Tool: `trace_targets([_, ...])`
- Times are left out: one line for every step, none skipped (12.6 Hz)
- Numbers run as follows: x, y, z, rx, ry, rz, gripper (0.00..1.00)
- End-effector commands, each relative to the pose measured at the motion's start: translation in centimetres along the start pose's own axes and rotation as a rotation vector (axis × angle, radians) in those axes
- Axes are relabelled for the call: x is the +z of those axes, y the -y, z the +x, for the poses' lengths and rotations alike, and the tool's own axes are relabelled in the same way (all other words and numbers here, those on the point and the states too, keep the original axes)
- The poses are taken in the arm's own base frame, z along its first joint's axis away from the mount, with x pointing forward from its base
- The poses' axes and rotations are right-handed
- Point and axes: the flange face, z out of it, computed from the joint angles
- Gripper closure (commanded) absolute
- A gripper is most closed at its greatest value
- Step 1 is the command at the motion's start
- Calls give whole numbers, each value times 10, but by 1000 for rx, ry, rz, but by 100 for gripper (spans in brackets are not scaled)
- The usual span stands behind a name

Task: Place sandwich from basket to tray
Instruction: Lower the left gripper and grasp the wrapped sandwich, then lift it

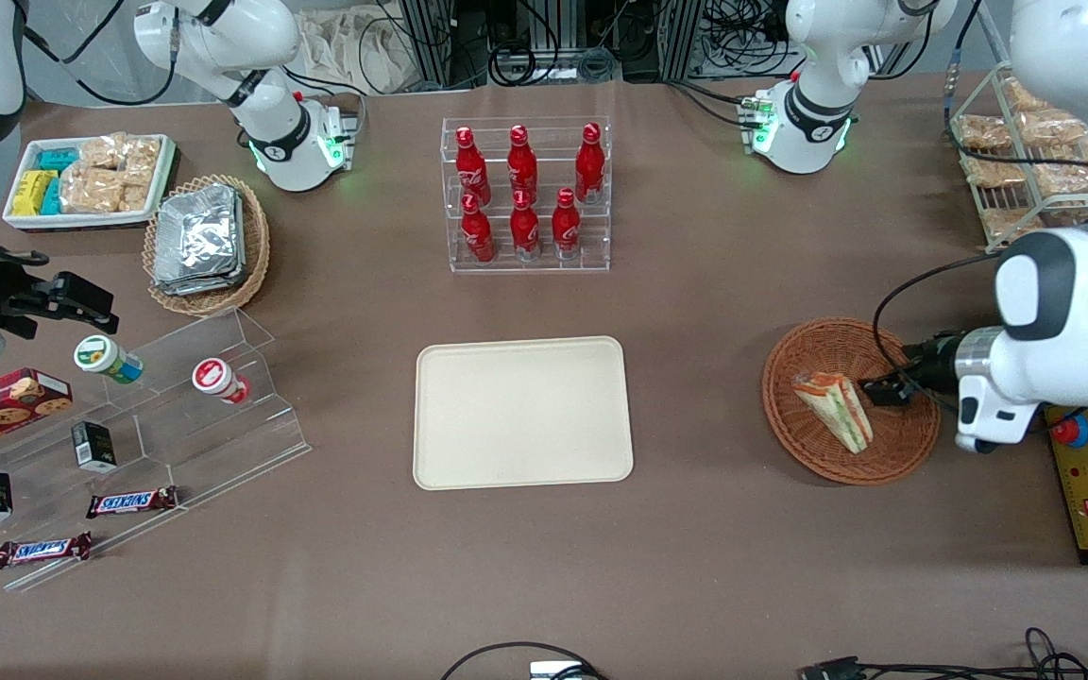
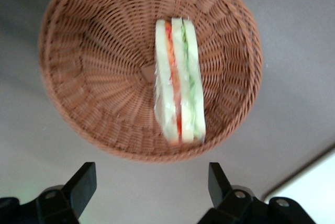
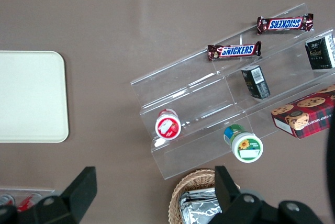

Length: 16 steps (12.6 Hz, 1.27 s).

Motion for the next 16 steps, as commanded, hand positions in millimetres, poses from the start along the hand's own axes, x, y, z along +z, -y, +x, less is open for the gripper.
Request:
trace_targets([32, -10, 20, -30, 8, -14, 5])
trace_targets([44, -12, 25, -32, 10, -14, 4])
trace_targets([56, -13, 29, -34, 16, -9, 4])
trace_targets([63, -15, 31, -33, 19, -6, 4])
trace_targets([68, -15, 33, -35, 18, -6, 4])
trace_targets([75, -16, 36, -41, 24, -12, 4])
trace_targets([82, -18, 38, -54, 35, -36, 3])
trace_targets([89, -19, 40, -60, 42, -44, 3])
trace_targets([94, -20, 43, -65, 40, -47, 2])
trace_targets([98, -21, 44, -70, 47, -56, 2])
trace_targets([103, -21, 44, -77, 58, -62, 1])
trace_targets([107, -21, 45, -78, 62, -61, 1])
trace_targets([108, -21, 46, -79, 59, -62, 7])
trace_targets([116, -19, 46, -83, 62, -58, 23])
trace_targets([121, -16, 45, -88, 50, -63, 43])
trace_targets([124, -17, 43, -86, 43, -64, 69])
